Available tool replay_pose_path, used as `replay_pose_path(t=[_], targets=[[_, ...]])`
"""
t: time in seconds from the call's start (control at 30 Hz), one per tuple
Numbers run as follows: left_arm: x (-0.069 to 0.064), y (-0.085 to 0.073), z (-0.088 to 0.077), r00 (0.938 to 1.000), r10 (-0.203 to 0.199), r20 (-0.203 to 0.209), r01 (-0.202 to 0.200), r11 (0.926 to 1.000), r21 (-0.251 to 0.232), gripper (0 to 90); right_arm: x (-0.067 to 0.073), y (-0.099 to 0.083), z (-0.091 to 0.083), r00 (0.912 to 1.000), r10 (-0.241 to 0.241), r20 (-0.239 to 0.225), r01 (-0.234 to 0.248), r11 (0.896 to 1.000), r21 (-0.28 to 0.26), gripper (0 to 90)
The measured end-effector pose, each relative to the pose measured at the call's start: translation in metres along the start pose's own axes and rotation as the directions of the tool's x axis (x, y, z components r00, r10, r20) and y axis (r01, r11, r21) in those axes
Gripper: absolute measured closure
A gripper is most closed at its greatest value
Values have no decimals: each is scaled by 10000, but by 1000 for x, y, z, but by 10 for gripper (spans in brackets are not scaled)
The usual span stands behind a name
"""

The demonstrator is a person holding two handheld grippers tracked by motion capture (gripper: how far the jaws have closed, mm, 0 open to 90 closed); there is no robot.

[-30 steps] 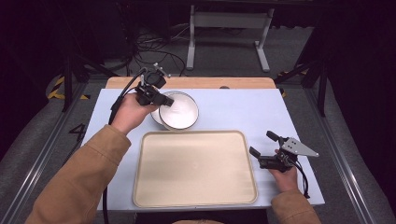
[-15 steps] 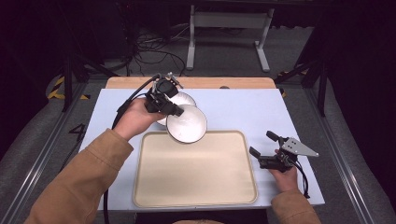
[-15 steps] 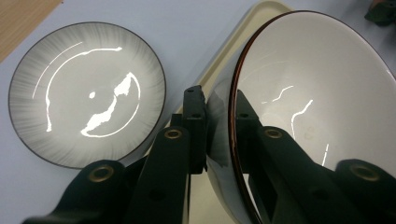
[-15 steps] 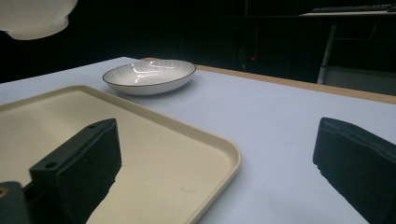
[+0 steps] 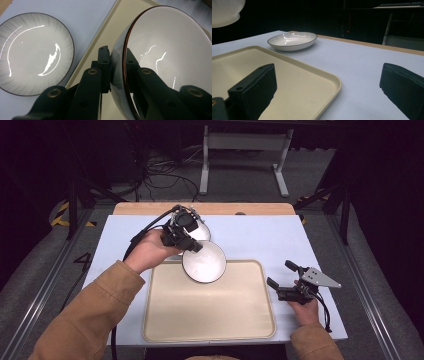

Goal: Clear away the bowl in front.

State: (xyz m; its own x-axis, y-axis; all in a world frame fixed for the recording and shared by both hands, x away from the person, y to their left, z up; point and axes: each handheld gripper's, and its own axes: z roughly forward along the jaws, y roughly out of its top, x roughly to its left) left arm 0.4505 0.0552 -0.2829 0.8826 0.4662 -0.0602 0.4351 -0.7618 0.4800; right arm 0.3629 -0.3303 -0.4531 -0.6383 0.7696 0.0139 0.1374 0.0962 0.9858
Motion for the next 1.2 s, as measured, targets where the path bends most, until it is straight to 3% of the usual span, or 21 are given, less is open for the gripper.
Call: replay_pose_path(t=[0.33, 0.67, 1.2], targets=[[-7, 1, 11, 9978, 573, 327, -585, 9976, 362, 816, 0, 0, 0, 10000, 12, -35, -12, 10000, 0, 15], [-14, 2, 27, 9947, 852, 584, -887, 9942, 613, 815, 0, 0, 0, 10000, 32, -59, -32, 10000, -4, 15], [-19, -7, 64, 9931, 767, 884, -869, 9894, 1168, 814, 0, 0, 0, 10000, 32, -78, -32, 10000, -20, 15]])
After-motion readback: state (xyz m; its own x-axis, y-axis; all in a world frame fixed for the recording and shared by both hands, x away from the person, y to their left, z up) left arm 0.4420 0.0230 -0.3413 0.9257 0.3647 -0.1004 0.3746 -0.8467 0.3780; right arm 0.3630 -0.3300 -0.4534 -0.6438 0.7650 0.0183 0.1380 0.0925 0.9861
